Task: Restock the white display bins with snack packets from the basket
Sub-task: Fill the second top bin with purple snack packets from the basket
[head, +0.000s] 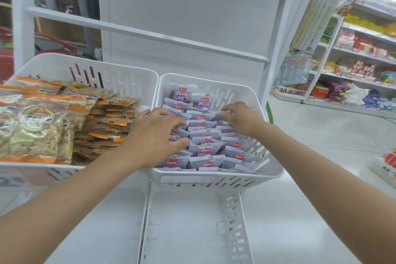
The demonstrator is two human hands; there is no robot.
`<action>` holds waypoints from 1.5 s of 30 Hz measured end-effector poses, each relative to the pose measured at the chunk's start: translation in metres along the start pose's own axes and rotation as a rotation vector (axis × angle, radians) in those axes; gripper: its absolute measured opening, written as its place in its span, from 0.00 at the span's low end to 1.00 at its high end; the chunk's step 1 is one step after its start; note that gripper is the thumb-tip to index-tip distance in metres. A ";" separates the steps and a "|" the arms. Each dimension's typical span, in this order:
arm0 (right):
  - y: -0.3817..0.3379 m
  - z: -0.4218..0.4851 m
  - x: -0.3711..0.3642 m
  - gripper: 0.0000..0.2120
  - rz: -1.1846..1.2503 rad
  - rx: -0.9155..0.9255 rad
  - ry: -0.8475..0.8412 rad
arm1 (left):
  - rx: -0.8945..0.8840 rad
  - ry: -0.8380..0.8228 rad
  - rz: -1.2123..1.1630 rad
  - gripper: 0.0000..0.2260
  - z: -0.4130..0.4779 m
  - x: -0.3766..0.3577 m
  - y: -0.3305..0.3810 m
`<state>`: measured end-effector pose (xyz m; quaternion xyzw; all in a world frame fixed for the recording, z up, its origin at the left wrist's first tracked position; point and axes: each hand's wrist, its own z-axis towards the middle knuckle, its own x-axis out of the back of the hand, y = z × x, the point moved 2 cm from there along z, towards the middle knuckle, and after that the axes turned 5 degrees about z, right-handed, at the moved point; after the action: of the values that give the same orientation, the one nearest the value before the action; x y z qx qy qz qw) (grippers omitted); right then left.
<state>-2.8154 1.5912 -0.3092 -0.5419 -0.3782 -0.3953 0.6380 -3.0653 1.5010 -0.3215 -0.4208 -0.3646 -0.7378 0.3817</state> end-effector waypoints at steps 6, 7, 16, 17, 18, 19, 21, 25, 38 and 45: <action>-0.005 -0.011 0.008 0.27 0.282 -0.047 -0.087 | -0.001 -0.002 0.002 0.21 0.000 0.000 0.001; -0.006 -0.014 0.008 0.26 0.293 -0.031 -0.148 | -0.004 0.002 0.002 0.21 0.000 0.000 0.001; -0.012 -0.038 0.006 0.28 0.214 -0.019 0.007 | -0.008 0.016 0.011 0.18 0.002 -0.003 -0.004; -0.017 -0.050 0.010 0.28 0.197 0.002 0.083 | -0.006 0.043 0.000 0.17 0.000 -0.001 -0.003; -0.024 -0.064 0.012 0.27 0.197 0.029 0.149 | -0.005 0.085 -0.008 0.16 -0.003 0.002 -0.001; -0.033 -0.081 0.012 0.27 0.206 0.060 0.193 | -0.006 0.132 -0.010 0.14 -0.009 0.006 0.003; -0.052 -0.118 0.005 0.25 0.264 0.131 0.229 | -0.020 0.208 -0.016 0.11 -0.029 0.017 0.014; -0.090 -0.204 -0.025 0.18 0.386 0.214 0.286 | 0.080 0.201 -0.206 0.06 -0.114 0.031 0.020; -0.174 -0.379 -0.242 0.22 0.395 0.076 -0.458 | 0.574 -0.298 -0.270 0.11 -0.421 0.007 -0.081; -0.217 -0.395 -0.330 0.36 0.556 0.051 -0.645 | 0.620 -0.238 -0.286 0.10 -0.461 0.013 -0.103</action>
<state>-3.1243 1.2093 -0.5745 -0.7032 -0.4075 -0.0088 0.5825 -3.3177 1.1477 -0.5071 -0.3129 -0.6681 -0.5840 0.3388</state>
